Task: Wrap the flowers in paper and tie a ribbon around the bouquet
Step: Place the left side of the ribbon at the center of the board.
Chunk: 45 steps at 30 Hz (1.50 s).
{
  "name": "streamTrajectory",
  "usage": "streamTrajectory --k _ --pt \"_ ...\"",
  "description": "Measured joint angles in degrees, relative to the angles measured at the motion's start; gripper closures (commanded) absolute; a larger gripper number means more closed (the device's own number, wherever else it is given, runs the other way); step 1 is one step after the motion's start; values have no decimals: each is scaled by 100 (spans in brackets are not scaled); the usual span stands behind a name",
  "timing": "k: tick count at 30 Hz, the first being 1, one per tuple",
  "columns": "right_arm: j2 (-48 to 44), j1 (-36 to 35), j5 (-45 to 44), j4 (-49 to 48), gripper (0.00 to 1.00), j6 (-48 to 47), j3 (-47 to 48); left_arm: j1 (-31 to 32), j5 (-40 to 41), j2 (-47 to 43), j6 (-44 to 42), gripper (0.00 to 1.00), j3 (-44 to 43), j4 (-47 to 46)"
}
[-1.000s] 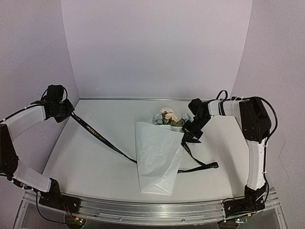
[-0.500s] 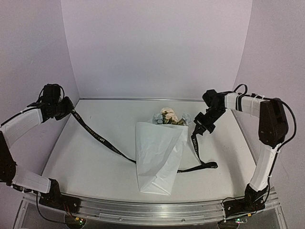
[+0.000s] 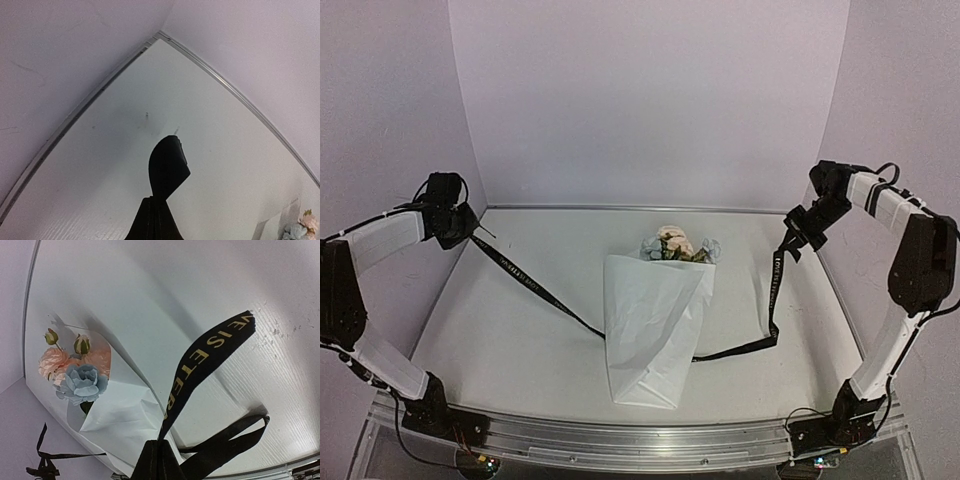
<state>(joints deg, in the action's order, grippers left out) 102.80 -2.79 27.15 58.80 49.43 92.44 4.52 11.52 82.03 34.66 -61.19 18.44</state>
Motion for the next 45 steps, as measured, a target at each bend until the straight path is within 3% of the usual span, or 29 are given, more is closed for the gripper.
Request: streamTrajectory --k 13,21,30,35,45 --pt "-4 970 -346 815 100 -147 431 -837 930 204 501 100 -210 641" --pt "-4 1179 -428 1307 100 -280 1438 -849 476 428 538 100 -212 573" --pt "-4 1609 -526 1639 100 -313 1531 -726 -332 839 426 100 -168 86" --pt "-7 1778 -524 1753 100 -311 1531 -713 -340 862 348 100 -252 13" --pt "-28 1939 -464 1813 100 -313 1522 -843 203 975 138 100 -1237 177"
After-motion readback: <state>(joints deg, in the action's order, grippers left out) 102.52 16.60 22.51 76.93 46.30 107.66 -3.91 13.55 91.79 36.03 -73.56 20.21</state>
